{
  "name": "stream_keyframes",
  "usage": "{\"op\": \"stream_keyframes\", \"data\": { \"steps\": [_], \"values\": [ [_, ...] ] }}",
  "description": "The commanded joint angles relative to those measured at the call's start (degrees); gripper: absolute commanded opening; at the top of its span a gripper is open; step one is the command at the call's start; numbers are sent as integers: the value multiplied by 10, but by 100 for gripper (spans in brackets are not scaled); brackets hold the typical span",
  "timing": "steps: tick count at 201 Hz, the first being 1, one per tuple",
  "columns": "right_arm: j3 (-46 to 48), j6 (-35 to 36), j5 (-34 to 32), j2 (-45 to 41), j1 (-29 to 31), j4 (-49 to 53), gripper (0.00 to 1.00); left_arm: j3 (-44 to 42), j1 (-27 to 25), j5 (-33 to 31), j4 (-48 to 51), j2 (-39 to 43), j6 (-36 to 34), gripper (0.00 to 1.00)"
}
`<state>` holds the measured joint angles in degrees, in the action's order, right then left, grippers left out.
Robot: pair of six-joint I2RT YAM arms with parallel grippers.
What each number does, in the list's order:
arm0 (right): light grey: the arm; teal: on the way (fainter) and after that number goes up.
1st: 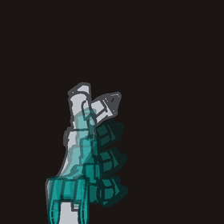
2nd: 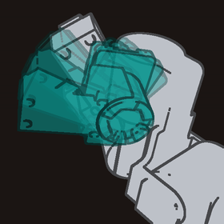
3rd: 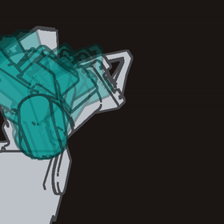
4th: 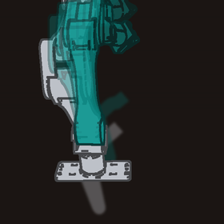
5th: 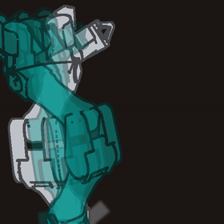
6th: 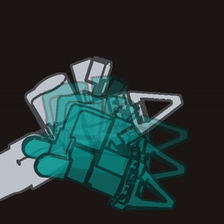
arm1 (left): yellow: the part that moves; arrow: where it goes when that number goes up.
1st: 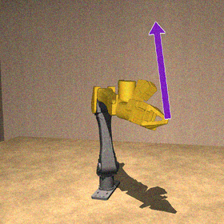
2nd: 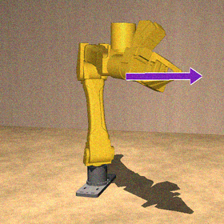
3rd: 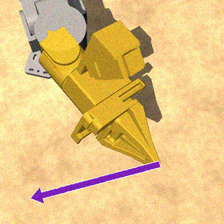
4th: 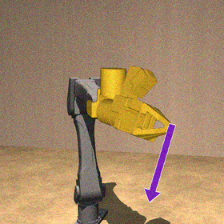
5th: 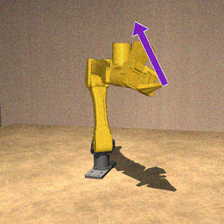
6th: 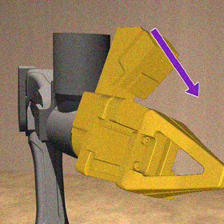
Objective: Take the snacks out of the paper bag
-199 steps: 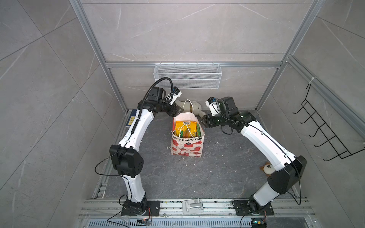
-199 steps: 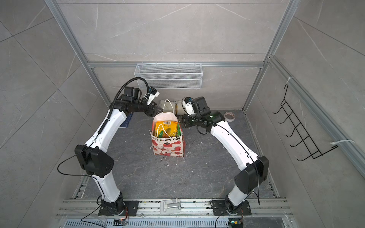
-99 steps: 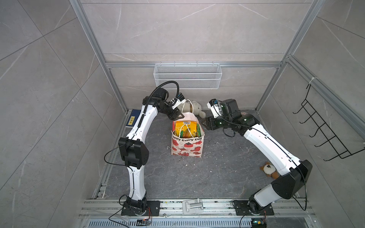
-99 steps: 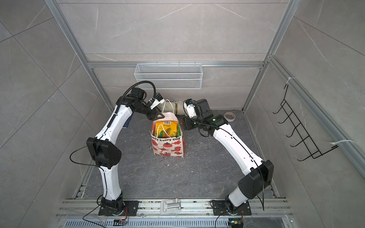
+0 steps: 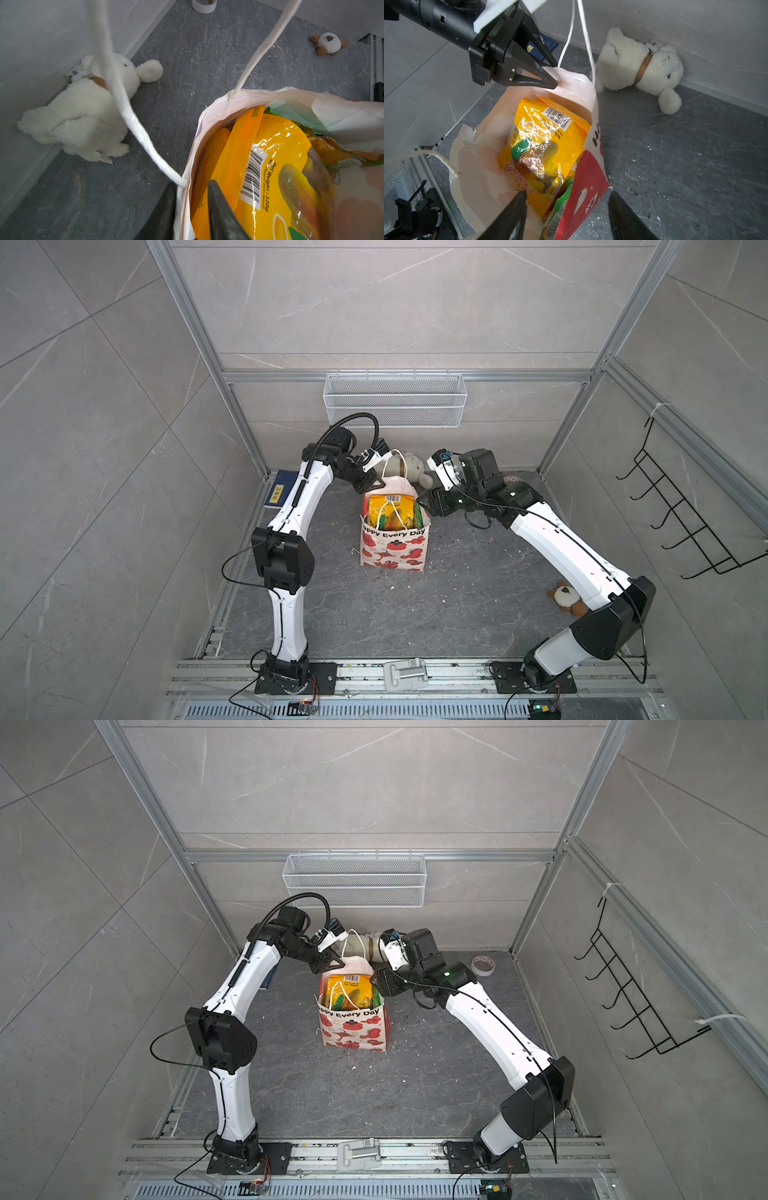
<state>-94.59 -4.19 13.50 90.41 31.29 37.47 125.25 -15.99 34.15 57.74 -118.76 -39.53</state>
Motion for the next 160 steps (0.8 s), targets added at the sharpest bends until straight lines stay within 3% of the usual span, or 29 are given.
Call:
{"op": "stream_keyframes", "data": {
  "steps": [1,11,33,75,160],
  "values": [
    [6,12,7,-13,4,-12,64,20,-1,0,20,-4,-18,17],
    [1,12,5,-13,4,-7,64,21,-1,-1,19,-3,-15,16],
    [-1,34,17,-16,8,-1,64,19,-6,-1,20,9,-15,0],
    [-19,121,33,-18,20,33,63,-20,-26,6,14,60,-22,0],
    [-35,258,63,-18,48,79,51,-238,-56,22,-101,239,-16,0]
  ]
}}
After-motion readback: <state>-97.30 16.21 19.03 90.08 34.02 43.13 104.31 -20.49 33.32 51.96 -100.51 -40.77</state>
